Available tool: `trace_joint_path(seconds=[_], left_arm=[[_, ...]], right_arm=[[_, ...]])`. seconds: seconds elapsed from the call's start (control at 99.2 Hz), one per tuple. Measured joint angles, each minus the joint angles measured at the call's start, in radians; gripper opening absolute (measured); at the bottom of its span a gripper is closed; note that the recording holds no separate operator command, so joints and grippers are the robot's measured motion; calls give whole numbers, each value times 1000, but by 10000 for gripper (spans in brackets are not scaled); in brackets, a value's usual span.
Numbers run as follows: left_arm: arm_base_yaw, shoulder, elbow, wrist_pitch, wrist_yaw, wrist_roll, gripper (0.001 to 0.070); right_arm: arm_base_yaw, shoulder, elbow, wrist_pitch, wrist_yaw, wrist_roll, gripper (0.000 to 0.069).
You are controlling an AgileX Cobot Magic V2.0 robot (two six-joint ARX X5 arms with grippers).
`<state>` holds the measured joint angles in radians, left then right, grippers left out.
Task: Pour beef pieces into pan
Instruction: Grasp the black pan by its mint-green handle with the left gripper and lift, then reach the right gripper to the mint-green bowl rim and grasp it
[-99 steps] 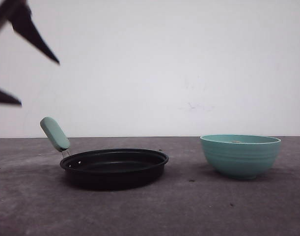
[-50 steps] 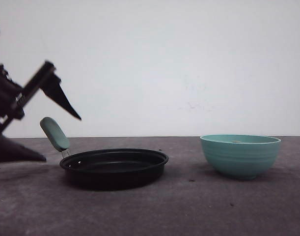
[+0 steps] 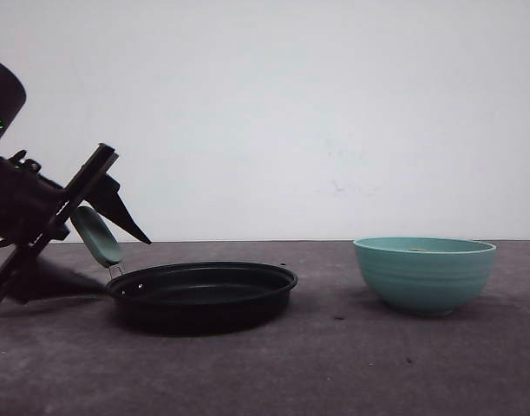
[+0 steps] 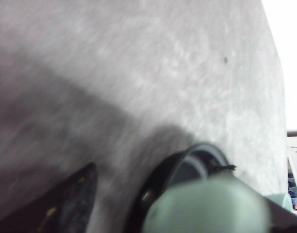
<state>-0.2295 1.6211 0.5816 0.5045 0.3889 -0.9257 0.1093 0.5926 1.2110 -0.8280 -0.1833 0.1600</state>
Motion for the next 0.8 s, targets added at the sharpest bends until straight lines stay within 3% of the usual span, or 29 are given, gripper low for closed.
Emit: trace_joint_path(seconds=[0.121, 0.192, 0.454, 0.666, 0.726, 0.797], left_arm=[[0, 3, 10, 6, -1, 3, 125], [0, 9, 10, -2, 1, 5, 60], [-2, -18, 12, -16, 3, 43, 54], [-16, -247, 21, -114, -12, 100, 54], [-24, -324, 38, -207, -28, 138, 54], [-37, -410, 64, -333, -48, 192, 54]], right_arm=[[0, 0, 0, -16, 0, 0, 682], [0, 0, 0, -29, 0, -1, 682], [0, 1, 0, -83, 30, -30, 682], [0, 68, -44, -100, 27, -33, 680], [0, 116, -74, -98, 7, -33, 648], [0, 180, -117, -94, -36, -33, 561]])
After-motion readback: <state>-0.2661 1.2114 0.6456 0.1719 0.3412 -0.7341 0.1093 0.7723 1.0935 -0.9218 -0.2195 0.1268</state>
